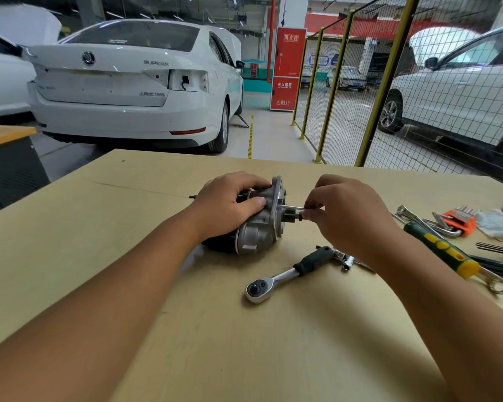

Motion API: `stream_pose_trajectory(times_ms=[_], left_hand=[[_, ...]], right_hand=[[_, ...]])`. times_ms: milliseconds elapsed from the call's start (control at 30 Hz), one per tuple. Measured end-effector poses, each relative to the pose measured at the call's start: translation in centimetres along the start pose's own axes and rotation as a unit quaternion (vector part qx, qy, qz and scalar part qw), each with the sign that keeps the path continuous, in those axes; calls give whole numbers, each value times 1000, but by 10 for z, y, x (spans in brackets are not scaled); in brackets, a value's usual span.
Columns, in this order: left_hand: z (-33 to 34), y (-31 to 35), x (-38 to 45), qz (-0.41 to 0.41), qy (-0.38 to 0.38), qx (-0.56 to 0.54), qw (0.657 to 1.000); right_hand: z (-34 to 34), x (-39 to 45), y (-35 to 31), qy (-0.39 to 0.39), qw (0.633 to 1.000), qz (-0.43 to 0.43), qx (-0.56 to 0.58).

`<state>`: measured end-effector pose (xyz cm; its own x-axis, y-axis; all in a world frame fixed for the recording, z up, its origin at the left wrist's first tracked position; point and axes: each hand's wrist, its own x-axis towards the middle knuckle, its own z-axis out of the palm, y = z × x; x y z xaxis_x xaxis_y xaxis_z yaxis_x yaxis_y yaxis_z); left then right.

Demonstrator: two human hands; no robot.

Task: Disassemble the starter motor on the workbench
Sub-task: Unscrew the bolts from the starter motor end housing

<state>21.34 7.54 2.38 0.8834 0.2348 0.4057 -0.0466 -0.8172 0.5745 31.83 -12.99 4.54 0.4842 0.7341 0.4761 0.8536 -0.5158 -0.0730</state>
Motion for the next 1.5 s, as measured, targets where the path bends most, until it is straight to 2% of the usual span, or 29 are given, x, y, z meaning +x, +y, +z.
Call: stream_pose_trajectory(times_ms=[367, 533, 667, 733, 900, 967, 1133, 1267, 1433, 1500], left_hand=[[2, -3, 3, -5, 6, -4, 1000], [2, -2, 2, -4, 7, 4, 1000], [1, 0, 1, -1, 3, 4, 1000], [0, 0, 1, 0, 0, 8, 1000], [1, -1, 1, -5, -1, 7, 1000], [1, -1, 2, -10, 6, -2, 1000], [0, 1, 1, -10, 2, 6, 1000], [-1, 1, 0, -8, -4, 12, 1000], [0, -1, 1, -11, 3, -4, 1000], [2, -2, 1, -16, 10, -11, 1000]], right_hand=[[2, 1, 4, 15, 994, -10, 106], [1, 2, 3, 13, 997, -27, 69], [1, -1, -3, 19, 998, -8, -67], [0, -1, -3, 19, 997, 0, -74], [0, 1, -1, -7, 998, -10, 67], [0, 1, 1, -14, 996, -14, 81], [2, 1, 0, -24, 999, -6, 38], [-1, -2, -7, 15, 998, 3, -54], [-1, -1, -6, 3, 997, -1, 75], [2, -1, -4, 5, 996, -6, 85]])
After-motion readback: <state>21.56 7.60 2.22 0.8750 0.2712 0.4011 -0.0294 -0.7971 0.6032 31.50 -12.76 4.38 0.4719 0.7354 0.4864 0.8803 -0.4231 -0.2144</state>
